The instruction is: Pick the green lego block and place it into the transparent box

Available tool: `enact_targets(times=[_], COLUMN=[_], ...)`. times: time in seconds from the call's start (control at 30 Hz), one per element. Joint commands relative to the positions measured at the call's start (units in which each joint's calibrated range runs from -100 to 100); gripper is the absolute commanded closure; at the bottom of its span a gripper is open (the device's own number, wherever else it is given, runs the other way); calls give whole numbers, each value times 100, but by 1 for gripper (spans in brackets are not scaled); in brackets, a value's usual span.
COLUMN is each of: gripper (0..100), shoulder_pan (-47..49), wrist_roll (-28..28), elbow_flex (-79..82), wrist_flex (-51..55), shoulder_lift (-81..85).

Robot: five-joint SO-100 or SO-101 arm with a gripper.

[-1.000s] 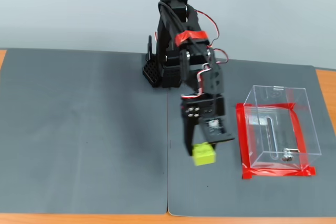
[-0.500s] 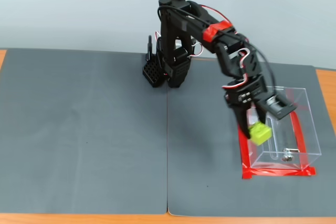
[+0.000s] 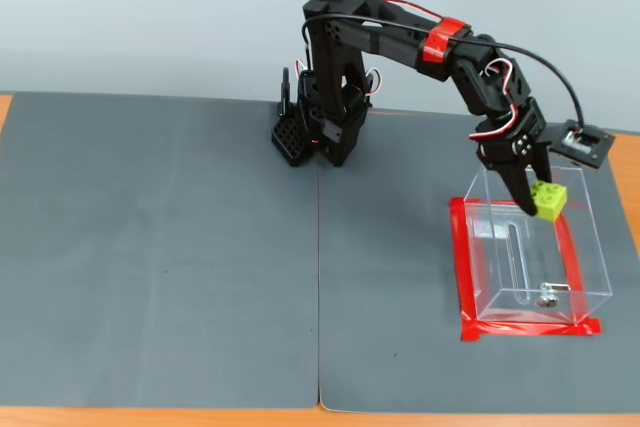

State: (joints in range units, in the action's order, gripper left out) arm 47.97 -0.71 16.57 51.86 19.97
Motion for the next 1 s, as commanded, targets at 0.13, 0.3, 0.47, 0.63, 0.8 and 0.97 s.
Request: enact_targets(times=[0.13,0.3,0.47,0.63,0.8,0.97], gripper=[92,92,92,92,72,71], shoulder_pan=[294,279,234,249,197,137], wrist_roll=[21,21,21,21,386,391], elbow_flex=[-504,-965,-1164,-1164,-1164,-1164], wrist_flex=[-247,-308,-308,-230,-230,-230], shoulder_lift=[-577,-1195,-1662,-1772,-1704,-1696])
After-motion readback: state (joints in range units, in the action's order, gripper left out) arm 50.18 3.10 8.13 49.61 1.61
